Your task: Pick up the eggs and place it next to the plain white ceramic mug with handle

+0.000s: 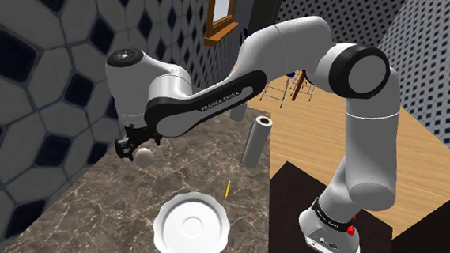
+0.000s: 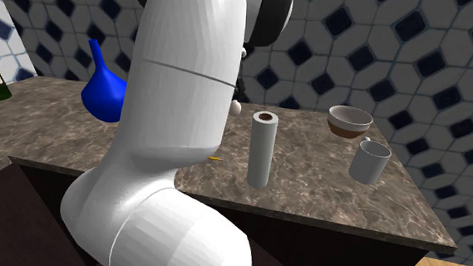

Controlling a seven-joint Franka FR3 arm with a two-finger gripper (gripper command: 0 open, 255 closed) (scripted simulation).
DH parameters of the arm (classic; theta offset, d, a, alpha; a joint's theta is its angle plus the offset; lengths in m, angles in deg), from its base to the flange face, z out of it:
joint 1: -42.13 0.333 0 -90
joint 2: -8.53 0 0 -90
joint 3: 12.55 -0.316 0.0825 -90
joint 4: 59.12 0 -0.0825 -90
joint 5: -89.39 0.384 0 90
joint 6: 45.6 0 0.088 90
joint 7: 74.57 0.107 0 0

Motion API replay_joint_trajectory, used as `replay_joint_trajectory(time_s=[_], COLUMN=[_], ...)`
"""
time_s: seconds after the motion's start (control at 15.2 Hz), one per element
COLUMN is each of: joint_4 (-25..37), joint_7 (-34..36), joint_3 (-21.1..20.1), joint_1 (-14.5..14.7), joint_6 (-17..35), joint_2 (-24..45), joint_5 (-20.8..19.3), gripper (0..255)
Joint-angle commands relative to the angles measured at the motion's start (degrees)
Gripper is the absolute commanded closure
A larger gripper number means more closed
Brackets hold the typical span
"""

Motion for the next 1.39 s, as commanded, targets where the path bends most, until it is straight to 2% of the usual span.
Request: replay_joint_trajectory(time_s=[0.0, 0.4, 0.92, 0.99, 1.32], joint_4=[1.1, -0.2, -0.2, -0.2, -0.2], joint_7=[0.6, 1.6, 1.6, 1.6, 1.6], joint_3=[0.5, 1.6, 1.6, 1.6, 1.6], joint_1=[0.7, 0.6, 0.6, 0.6, 0.6], joint_6=[0.4, 4.0, 3.9, 3.9, 3.9], joint_2=[1.8, 4.2, 4.2, 4.2, 4.2], joint_5=[-1.0, -2.7, -2.7, -2.7, -2.7], gripper=[0, 0, 0, 255, 255])
